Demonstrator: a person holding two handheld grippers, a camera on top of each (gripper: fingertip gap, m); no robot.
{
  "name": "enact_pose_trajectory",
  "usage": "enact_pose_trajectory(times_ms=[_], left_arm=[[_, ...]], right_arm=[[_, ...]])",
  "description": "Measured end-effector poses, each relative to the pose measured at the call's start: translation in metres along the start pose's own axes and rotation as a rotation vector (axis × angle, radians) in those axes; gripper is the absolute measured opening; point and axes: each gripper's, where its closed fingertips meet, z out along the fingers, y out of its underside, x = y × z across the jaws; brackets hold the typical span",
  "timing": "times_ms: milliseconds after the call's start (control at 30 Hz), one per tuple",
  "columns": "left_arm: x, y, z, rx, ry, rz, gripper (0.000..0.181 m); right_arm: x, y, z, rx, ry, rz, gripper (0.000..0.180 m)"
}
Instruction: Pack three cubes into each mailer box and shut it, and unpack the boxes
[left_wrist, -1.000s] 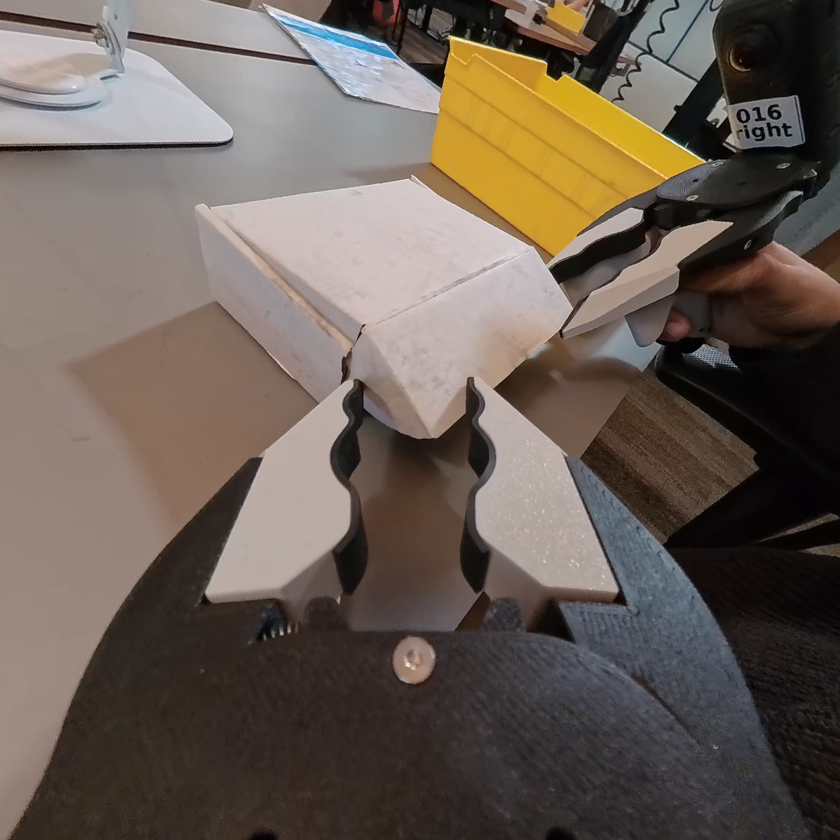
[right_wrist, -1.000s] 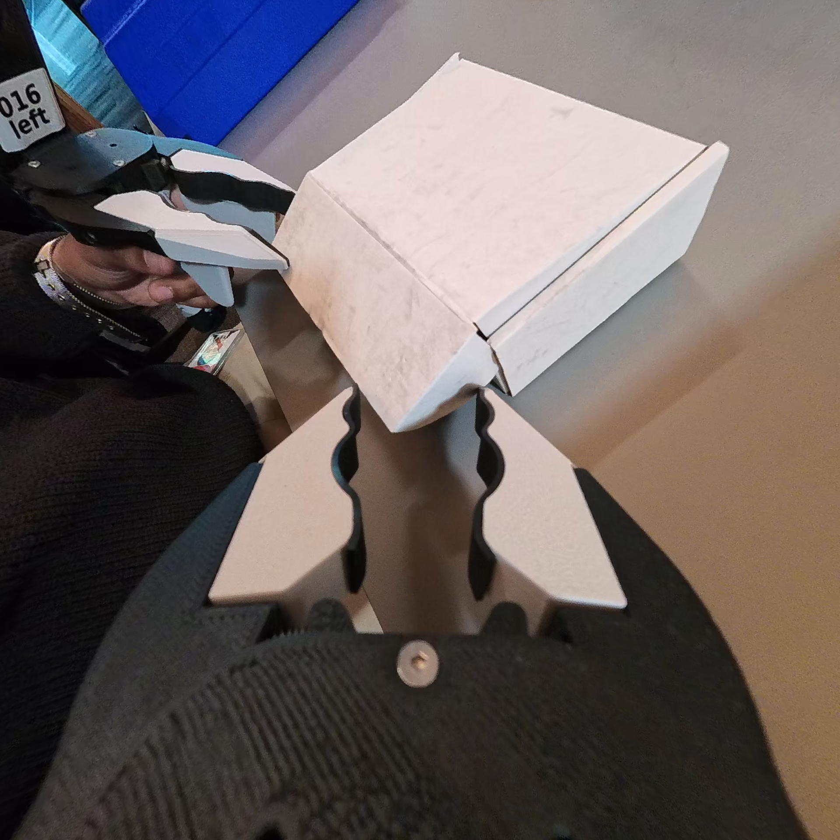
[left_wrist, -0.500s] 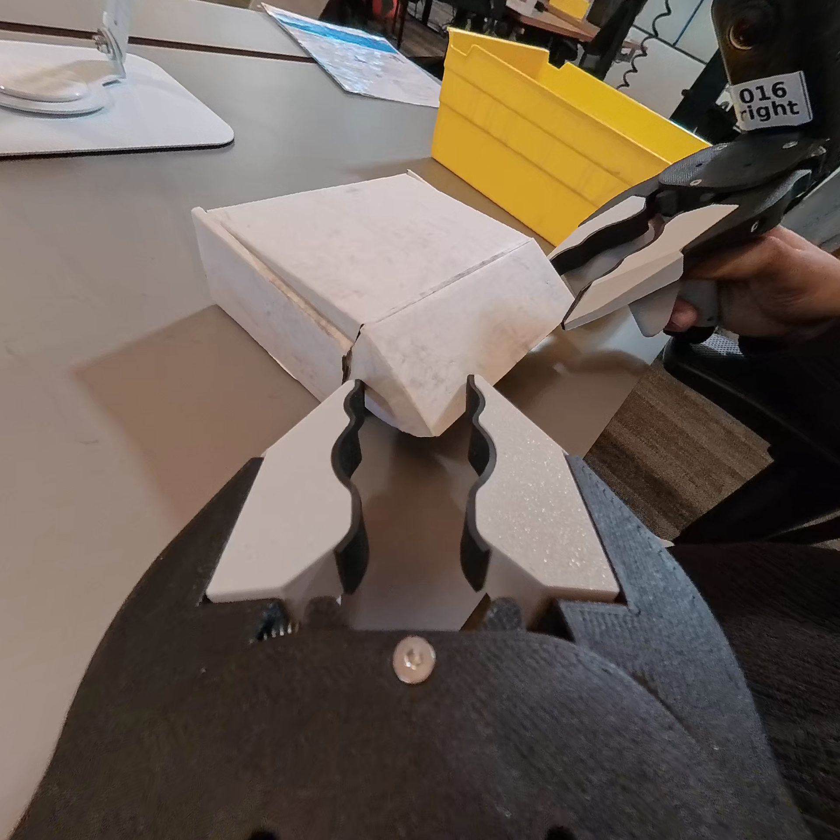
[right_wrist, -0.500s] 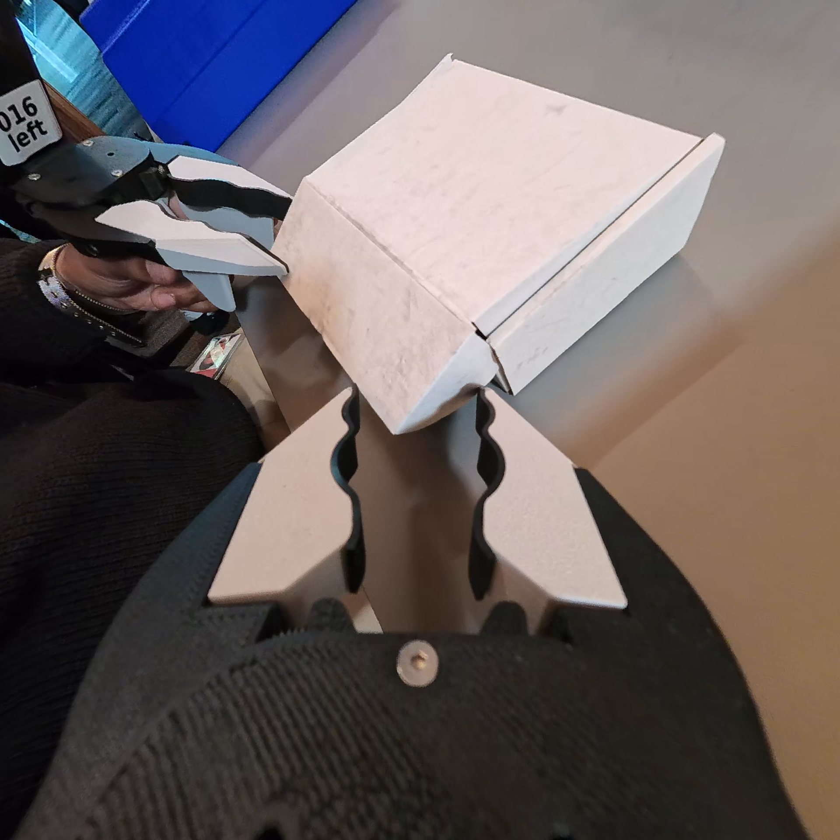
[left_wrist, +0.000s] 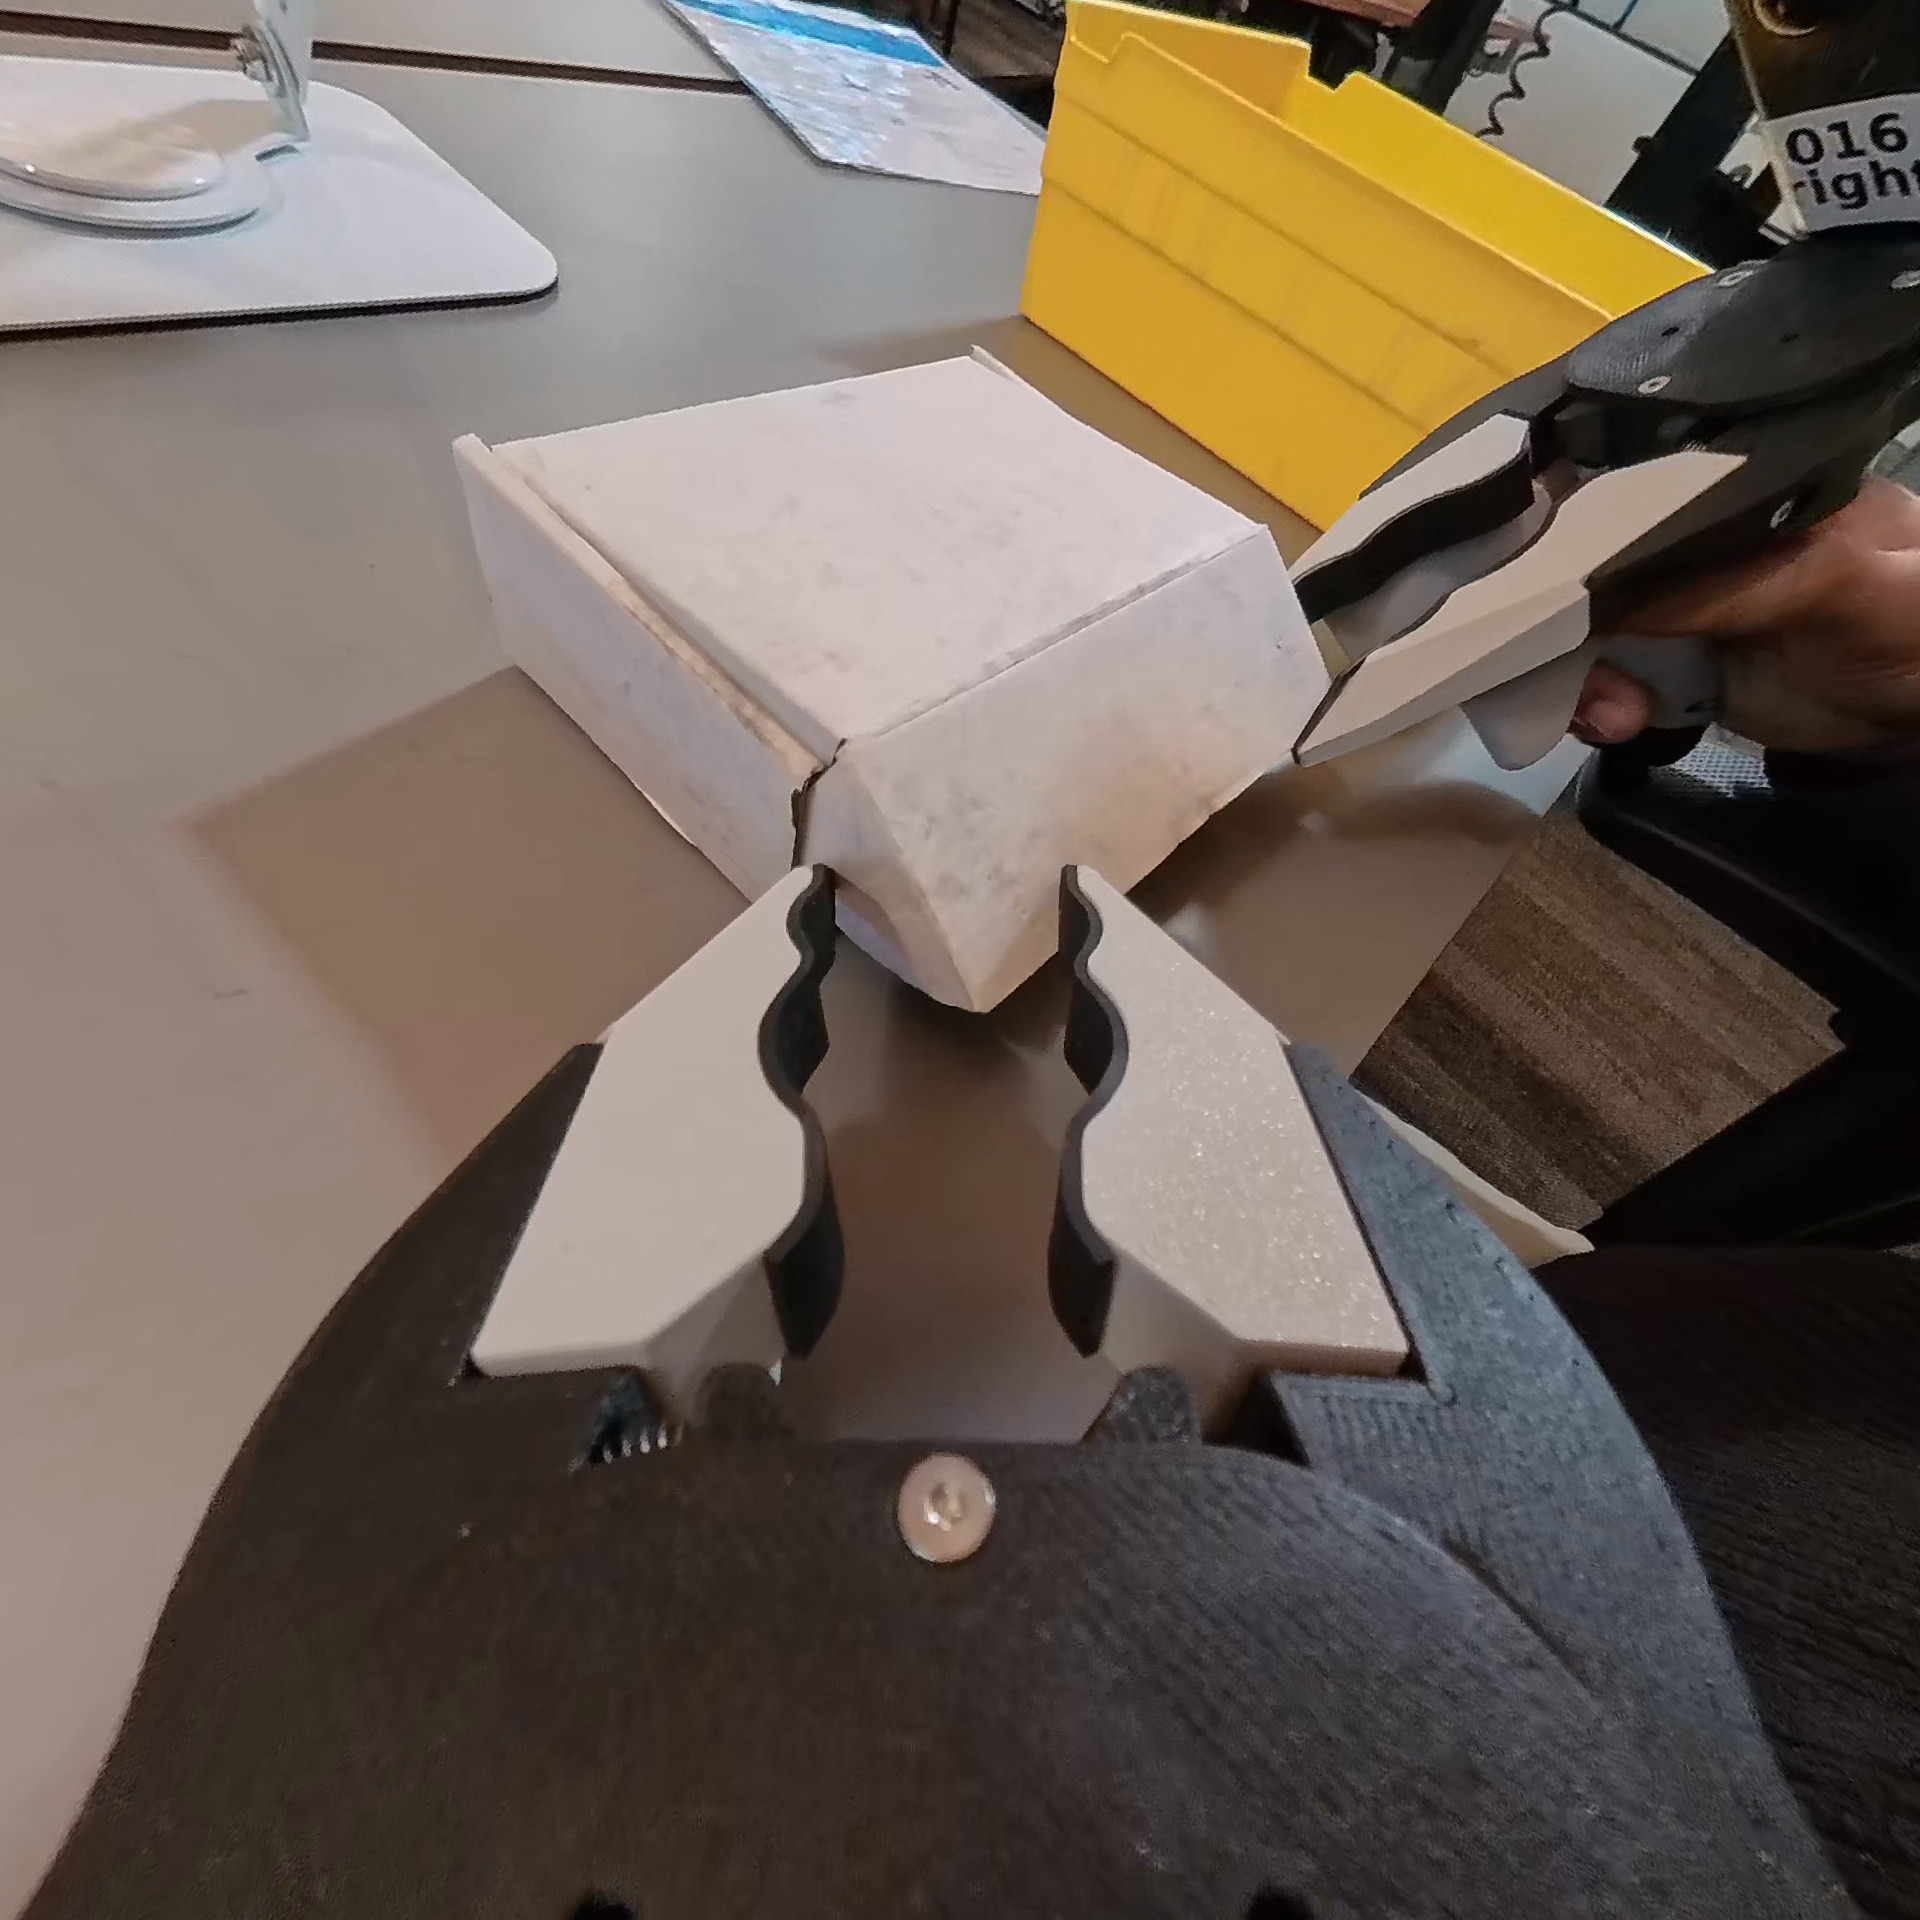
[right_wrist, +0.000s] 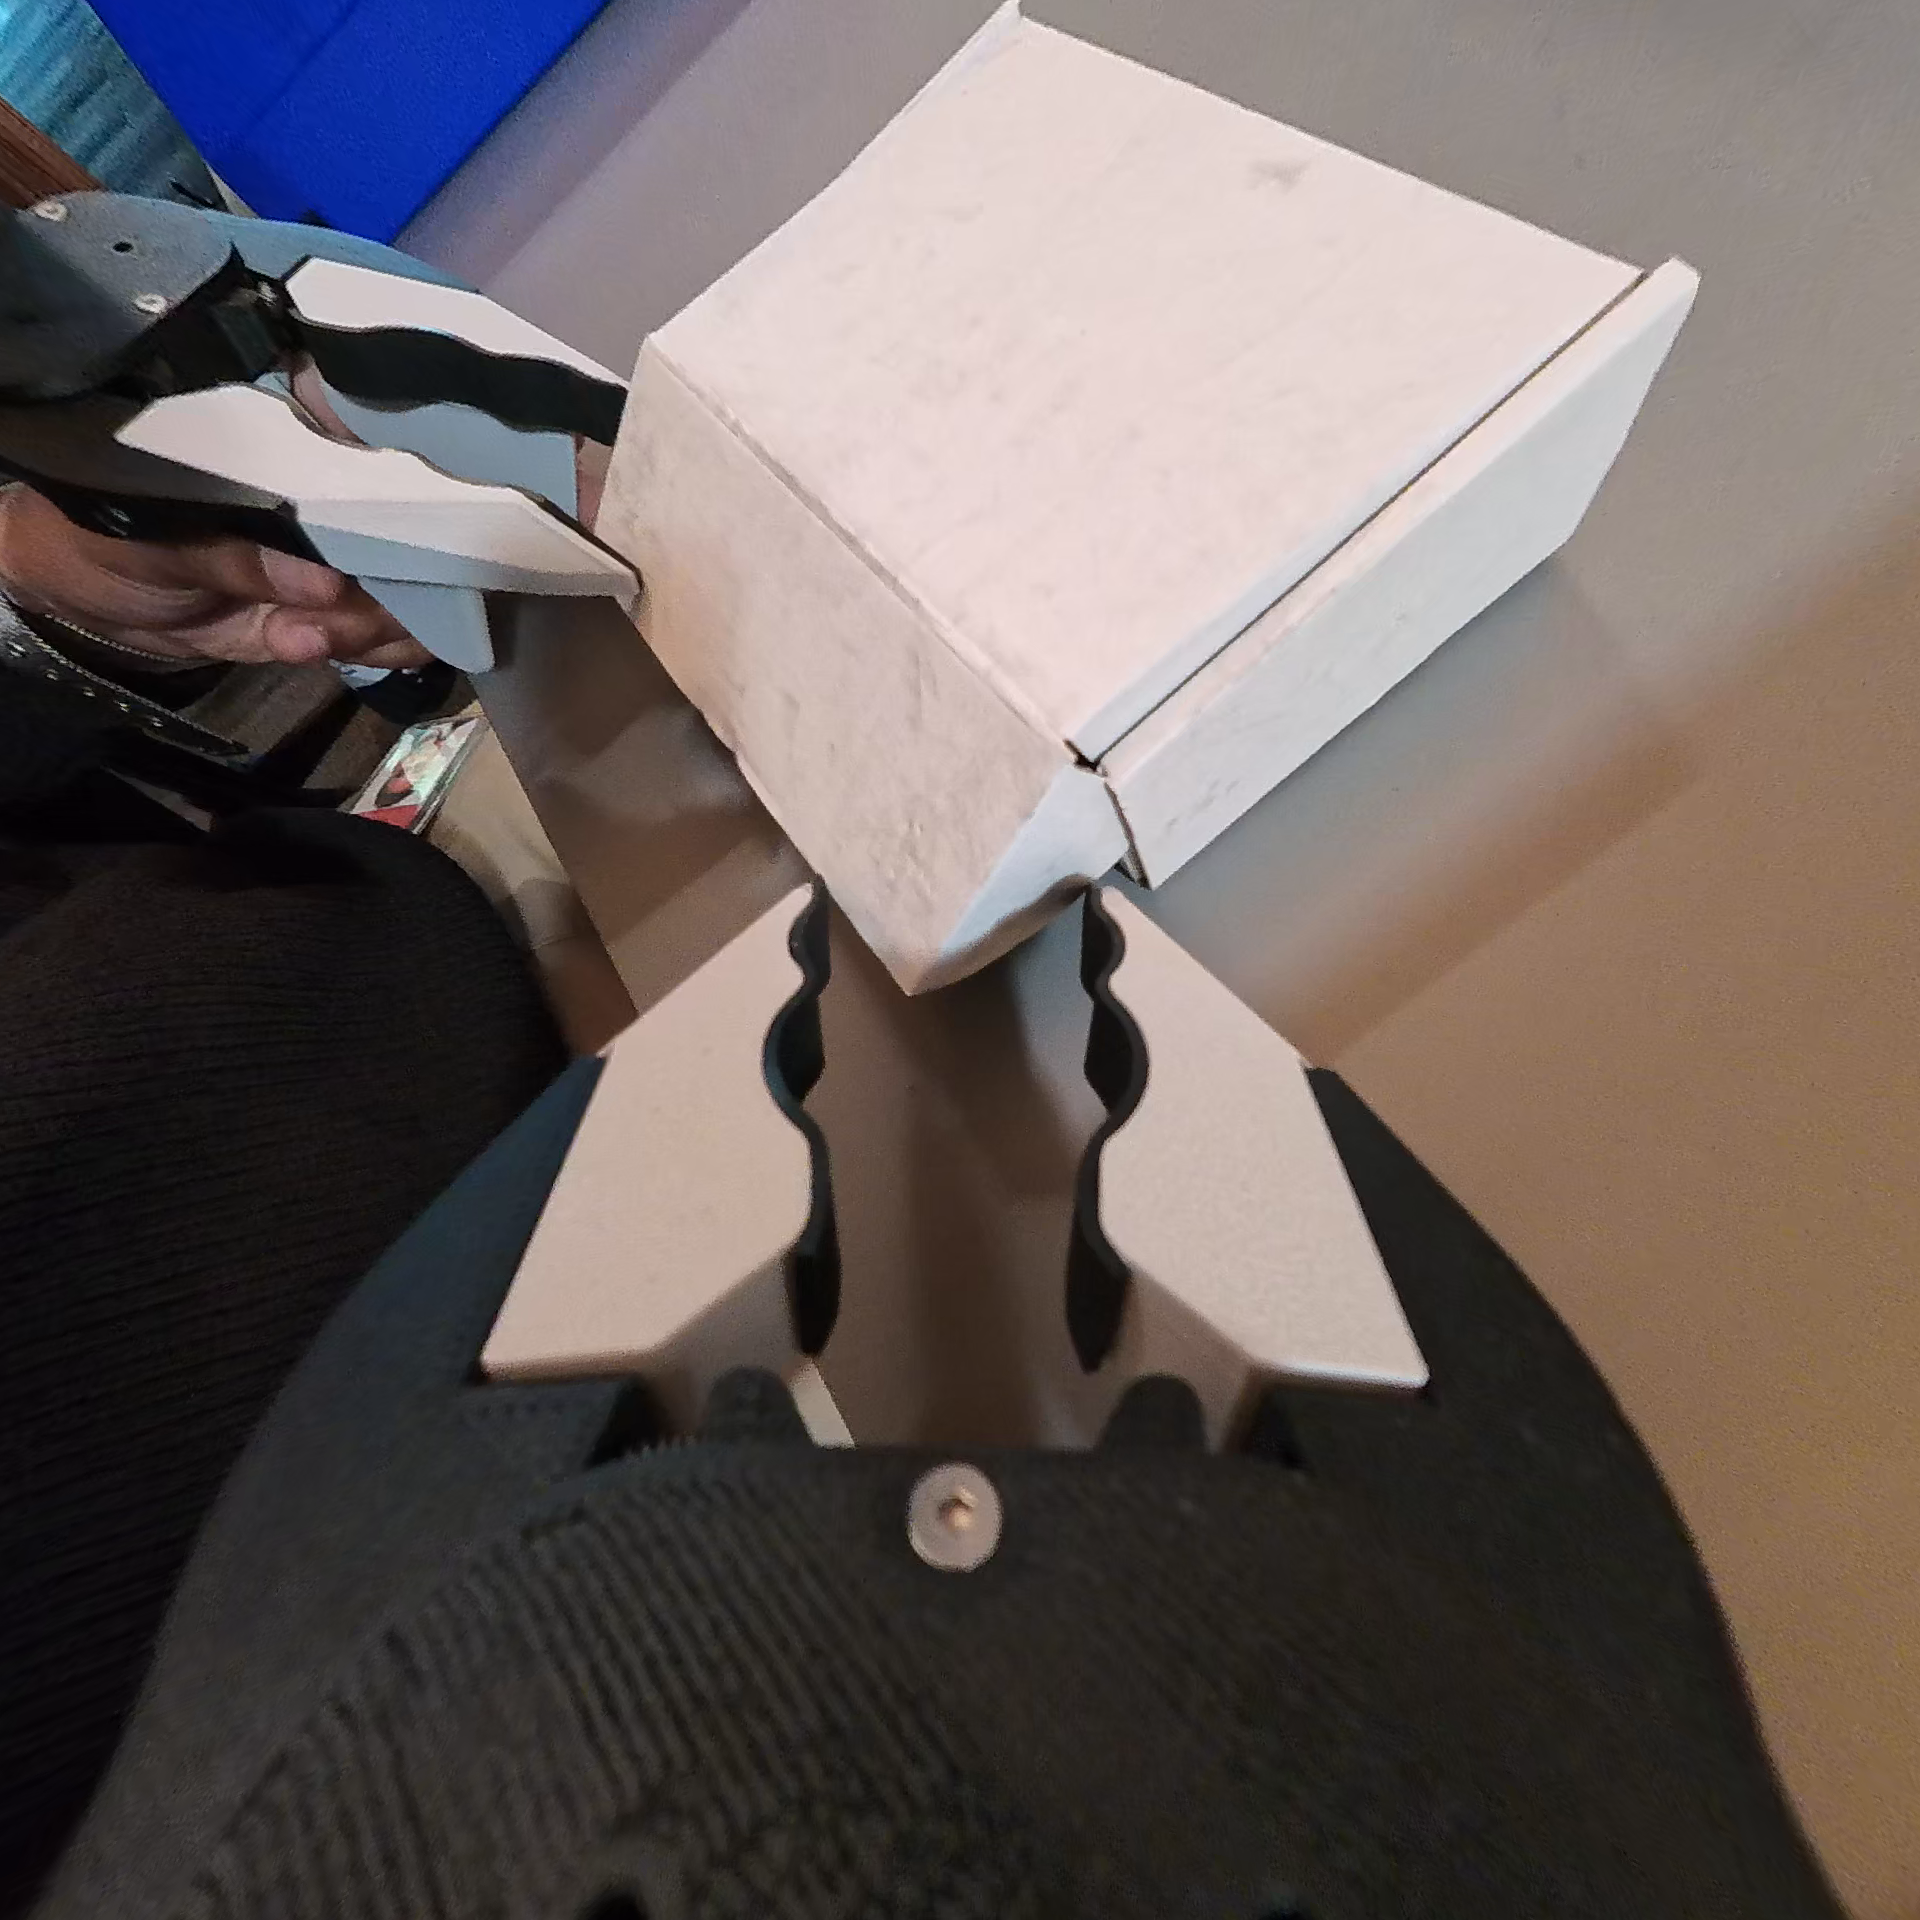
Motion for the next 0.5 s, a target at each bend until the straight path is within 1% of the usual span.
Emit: enact_pose_trajectory(times_ms=[133,367,433,500], left_arm=[[-0.001,0.001,0.001,-0.009,-0.007,0.003,0.042],[-0.001,0.001,0.000,-0.011,0.001,-0.003,0.041],[-0.002,0.000,-0.002,-0.008,0.004,-0.003,0.041],[-0.004,0.000,-0.005,-0.006,0.002,-0.001,0.041]], right_arm=[[0.001,0.002,0.002,-0.014,0.021,-0.015,0.048],[0.000,0.002,0.001,-0.012,0.010,-0.009,0.049],[-0.005,0.001,-0.002,-0.006,-0.031,-0.012,0.056],[-0.009,-0.003,-0.007,0.028,-0.064,-0.009,0.059]])
